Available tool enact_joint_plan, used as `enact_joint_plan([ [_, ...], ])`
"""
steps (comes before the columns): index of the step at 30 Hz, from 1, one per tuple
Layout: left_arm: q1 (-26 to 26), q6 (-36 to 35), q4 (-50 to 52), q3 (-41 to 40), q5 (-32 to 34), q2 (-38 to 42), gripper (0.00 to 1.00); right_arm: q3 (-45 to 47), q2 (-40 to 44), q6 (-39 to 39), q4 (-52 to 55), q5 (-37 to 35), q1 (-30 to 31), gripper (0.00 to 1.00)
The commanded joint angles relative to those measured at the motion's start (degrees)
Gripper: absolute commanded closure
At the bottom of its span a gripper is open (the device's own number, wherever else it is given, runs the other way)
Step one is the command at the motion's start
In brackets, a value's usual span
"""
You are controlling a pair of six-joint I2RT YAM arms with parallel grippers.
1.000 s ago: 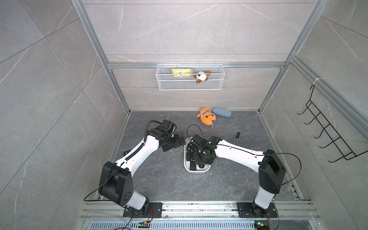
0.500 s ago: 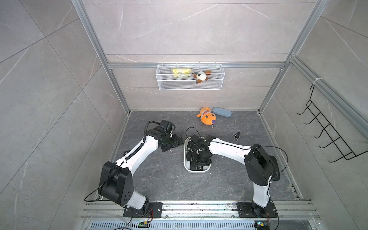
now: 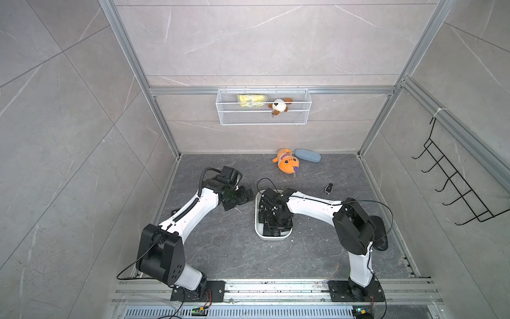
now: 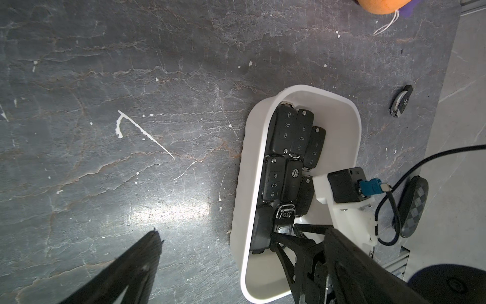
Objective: Place the car key into the storage box
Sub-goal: Place the car key in the storage box.
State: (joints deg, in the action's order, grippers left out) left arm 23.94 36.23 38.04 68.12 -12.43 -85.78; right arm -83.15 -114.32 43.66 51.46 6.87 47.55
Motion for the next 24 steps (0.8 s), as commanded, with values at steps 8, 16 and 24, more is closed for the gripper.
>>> enact_joint_plan([
  [8, -0.39, -0.07, -0.51, -0.53, -1.64, 2.95, 0.0, 0.78, 2.82, -0.06, -0.85, -1.45, -0.18, 0.36],
  [16, -0.41, -0.02, -0.38, -0.88, -1.4, 3.42, 0.0, -1.84, 4.22, -1.2, 1.19, -5.95, -0.09, 0.42],
  [24, -0.42, 0.14, -0.23, -1.22, -1.27, 3.69, 0.0, -4.96, -0.07, -2.91, -0.45, -7.05, -0.44, 0.61],
])
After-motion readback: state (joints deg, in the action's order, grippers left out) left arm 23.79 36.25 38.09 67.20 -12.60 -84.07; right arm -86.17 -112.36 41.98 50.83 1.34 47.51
